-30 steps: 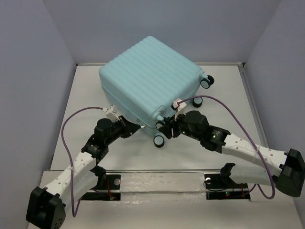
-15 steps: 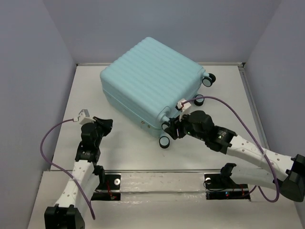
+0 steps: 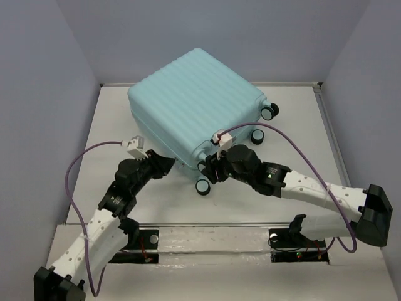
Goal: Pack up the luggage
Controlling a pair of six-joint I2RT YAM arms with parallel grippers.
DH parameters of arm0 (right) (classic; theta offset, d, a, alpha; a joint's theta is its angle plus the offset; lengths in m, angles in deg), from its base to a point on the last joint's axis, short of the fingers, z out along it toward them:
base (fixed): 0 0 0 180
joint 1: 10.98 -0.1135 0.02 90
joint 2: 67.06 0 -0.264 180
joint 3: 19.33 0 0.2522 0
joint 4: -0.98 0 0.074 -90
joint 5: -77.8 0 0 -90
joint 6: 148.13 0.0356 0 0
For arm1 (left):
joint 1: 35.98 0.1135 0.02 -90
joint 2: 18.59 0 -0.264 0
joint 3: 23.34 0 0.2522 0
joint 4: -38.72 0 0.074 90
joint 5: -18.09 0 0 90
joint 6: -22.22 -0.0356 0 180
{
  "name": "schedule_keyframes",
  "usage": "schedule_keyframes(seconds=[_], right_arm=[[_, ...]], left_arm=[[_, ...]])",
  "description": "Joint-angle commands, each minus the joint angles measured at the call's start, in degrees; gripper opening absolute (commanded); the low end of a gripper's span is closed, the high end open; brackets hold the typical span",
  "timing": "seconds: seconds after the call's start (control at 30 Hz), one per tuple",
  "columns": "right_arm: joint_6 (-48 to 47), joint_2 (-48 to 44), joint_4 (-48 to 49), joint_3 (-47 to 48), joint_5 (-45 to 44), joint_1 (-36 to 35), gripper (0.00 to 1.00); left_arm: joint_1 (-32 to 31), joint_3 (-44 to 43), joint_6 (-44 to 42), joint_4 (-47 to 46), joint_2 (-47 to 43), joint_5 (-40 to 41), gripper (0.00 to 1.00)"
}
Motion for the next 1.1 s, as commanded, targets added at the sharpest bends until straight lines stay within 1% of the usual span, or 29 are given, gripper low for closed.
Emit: schedule_keyframes(seconds=[0.0,0.07,0.1,0.13,0.17,0.23,0.27,0.33,0.37,0.4,0.47,0.53,0.6,0.7,0.8,0.97,1.0,1.07], right_arm=[[0.2,-1.2,-6.1,-0.2,-1.5,1.6,0.07],[0.0,-2.6,-6.4,-1.4,-0.9,3.8,0.07],[-0.1,-3.3,-6.4,-1.8,-0.7,4.3,0.07],[-0.1,-4.6,-6.7,-2.1,-0.7,4.4,0.07],[-0.3,-5.1,-6.9,-2.8,-0.3,5.0,0.07],[-0.5,-6.1,-7.1,-3.1,-0.1,5.6,0.07],[-0.7,-6.3,-7.3,-3.5,-0.1,6.1,0.07],[-0.7,-6.8,-7.6,-3.8,-0.1,6.1,0.07],[-0.7,-6.8,-7.7,-3.9,-0.1,6.1,0.07],[-0.8,-7.5,-7.7,-4.2,0.1,6.1,0.07],[-0.9,-8.4,-7.7,-4.5,0.1,6.6,0.07],[-1.1,-8.8,-7.8,-4.9,0.3,6.6,0.07],[-1.3,-9.3,-7.8,-5.0,0.5,7.2,0.07],[-1.4,-9.8,-7.9,-5.4,1.0,7.2,0.07],[-1.3,-9.9,-7.8,-5.8,1.5,7.2,0.07],[-1.3,-9.7,-7.8,-5.6,2.0,7.2,0.07],[-1.3,-9.8,-7.8,-5.6,2.1,7.2,0.07],[-1.2,-10.0,-7.8,-5.6,2.3,7.2,0.07]], left_arm=[[-12.1,2.0,-1.3,-0.1,1.9,3.7,0.52],[-14.9,3.0,-1.1,0.1,1.8,7.3,0.62],[-16.2,3.0,-1.0,0.1,1.7,7.3,0.62],[-17.4,3.2,-1.1,0.1,2.0,10.5,0.63],[-19.5,3.3,-1.4,-0.3,2.4,12.0,0.63],[-21.5,2.5,-2.0,-1.7,4.4,13.3,0.64],[-23.6,1.9,-3.0,-2.0,5.6,14.3,0.64],[-25.8,-0.2,-4.5,-1.9,9.1,18.7,0.64],[-26.7,-1.1,-5.0,-1.8,10.4,20.6,0.63],[-27.7,-2.4,-6.0,-1.8,12.8,23.2,0.60],[-28.2,-3.7,-7.1,-2.2,15.2,25.4,0.53],[-28.3,-5.7,-9.1,-2.7,19.2,25.4,0.51],[-28.6,-6.9,-9.9,-3.2,21.3,25.8,0.50],[-29.7,-8.3,-11.1,-3.5,23.6,28.8,0.49],[-29.8,-8.8,-12.7,-4.2,24.3,29.6,0.50],[-30.0,-9.9,-15.5,-6.2,26.9,26.8,0.49],[-30.0,-10.3,-16.2,-6.3,27.4,27.1,0.45],[-30.1,-10.7,-17.0,-6.6,28.3,27.0,0.40]])
